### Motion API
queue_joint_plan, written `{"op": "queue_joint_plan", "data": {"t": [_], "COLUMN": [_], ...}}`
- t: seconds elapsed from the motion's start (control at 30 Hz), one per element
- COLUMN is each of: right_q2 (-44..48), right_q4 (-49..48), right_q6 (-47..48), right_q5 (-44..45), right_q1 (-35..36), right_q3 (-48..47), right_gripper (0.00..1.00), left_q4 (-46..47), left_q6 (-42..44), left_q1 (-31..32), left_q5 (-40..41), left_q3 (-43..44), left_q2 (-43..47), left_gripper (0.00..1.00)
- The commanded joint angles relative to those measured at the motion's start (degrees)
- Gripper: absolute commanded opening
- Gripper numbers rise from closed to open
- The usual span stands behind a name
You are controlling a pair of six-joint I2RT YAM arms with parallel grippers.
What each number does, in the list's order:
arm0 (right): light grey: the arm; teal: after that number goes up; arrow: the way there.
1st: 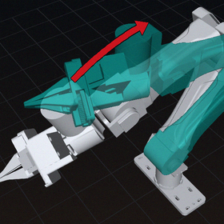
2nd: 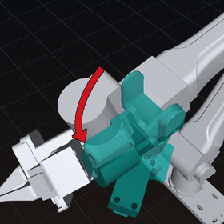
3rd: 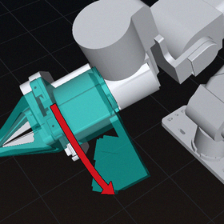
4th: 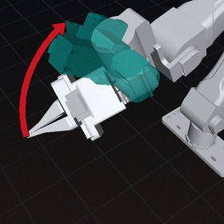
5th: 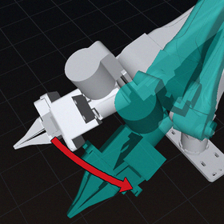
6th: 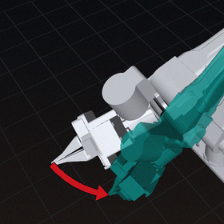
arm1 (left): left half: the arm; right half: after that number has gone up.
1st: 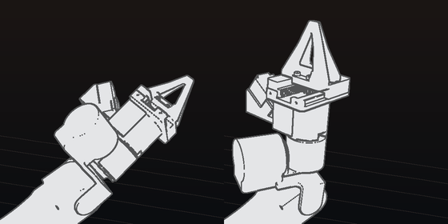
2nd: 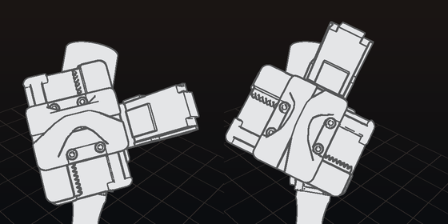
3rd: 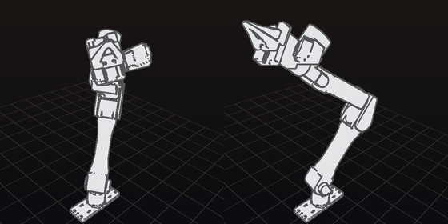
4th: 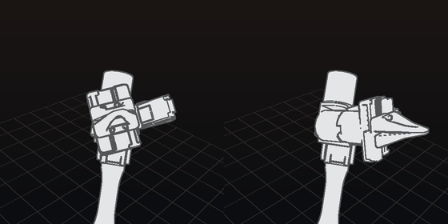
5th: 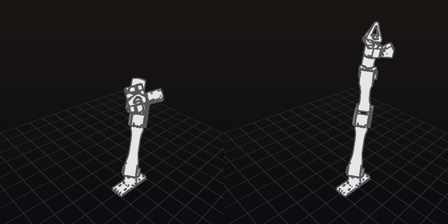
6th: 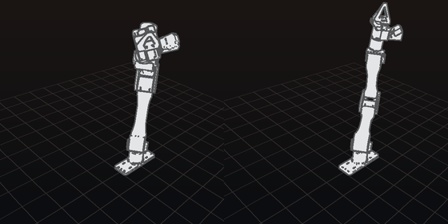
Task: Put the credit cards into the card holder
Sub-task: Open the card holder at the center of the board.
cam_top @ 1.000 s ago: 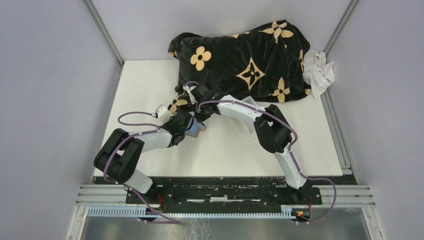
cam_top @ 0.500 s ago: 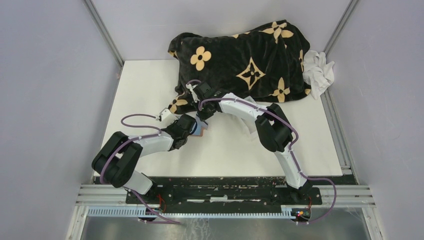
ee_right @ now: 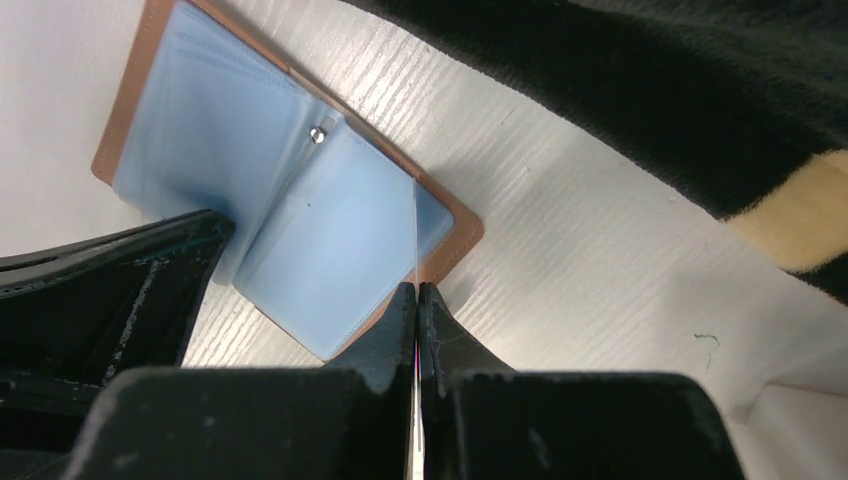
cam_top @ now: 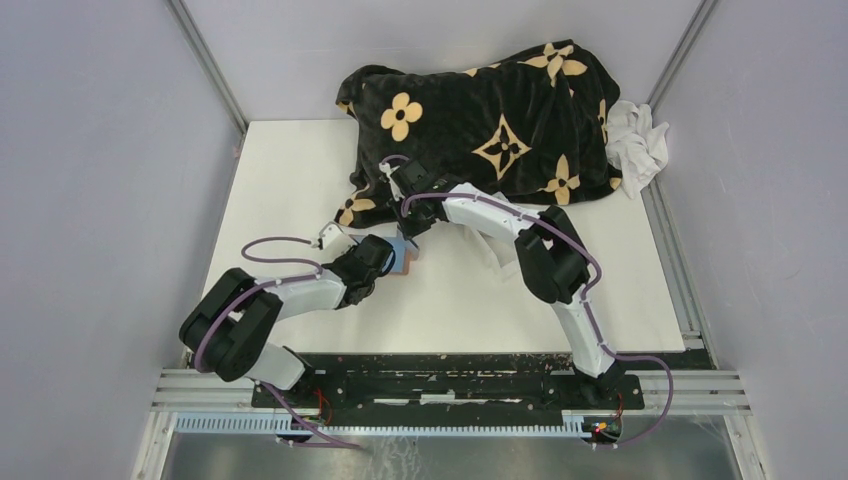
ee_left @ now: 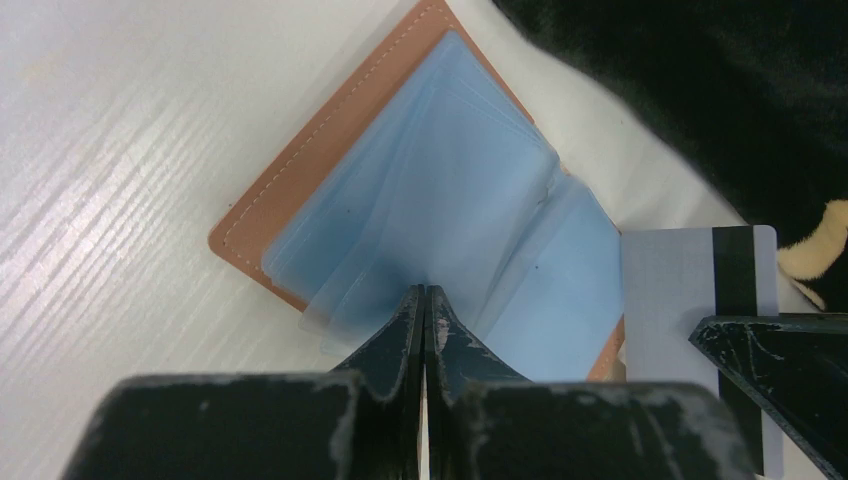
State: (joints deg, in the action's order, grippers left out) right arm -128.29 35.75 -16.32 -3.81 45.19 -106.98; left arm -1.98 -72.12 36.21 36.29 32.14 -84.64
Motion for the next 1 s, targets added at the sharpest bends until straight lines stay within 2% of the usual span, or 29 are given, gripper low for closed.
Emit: {"op": "queue_joint_plan", "data": {"t": [0.0, 0.27, 0.47, 0.8, 0.97], "right_q2": [7.1, 13.5, 14.8, 13.0, 13.9], "right_q4": [-4.0, -6.3, -9.5, -26.9, -30.5], "right_q6": [-2.0, -3.4, -8.2, -26.0, -28.1], "right_q5": [-0.2, 1.0, 1.5, 1.2, 0.6], "right_q1": [0.3, 3.3, 5.6, 5.8, 6.4], "right_q3": [3.0, 8.6, 12.7, 24.1, 28.7], "right_gripper": [0.01, 0.01, 0.01, 0.01, 0.01], "left_q4": [-8.1, -8.2, -8.9, -9.8, -10.0], "left_q6": [-1.8, -2.6, -3.4, -4.3, -4.8], "left_q1": [2.0, 2.2, 2.2, 2.2, 2.2], "left_q5": [-6.8, -7.1, -6.6, -6.0, -5.3], "left_q3": [-3.5, -4.1, -4.4, -5.5, -5.6], "left_q2": [-0.7, -0.1, 0.5, 2.7, 3.5], "left_gripper": [0.03, 0.03, 0.03, 0.03, 0.03]}}
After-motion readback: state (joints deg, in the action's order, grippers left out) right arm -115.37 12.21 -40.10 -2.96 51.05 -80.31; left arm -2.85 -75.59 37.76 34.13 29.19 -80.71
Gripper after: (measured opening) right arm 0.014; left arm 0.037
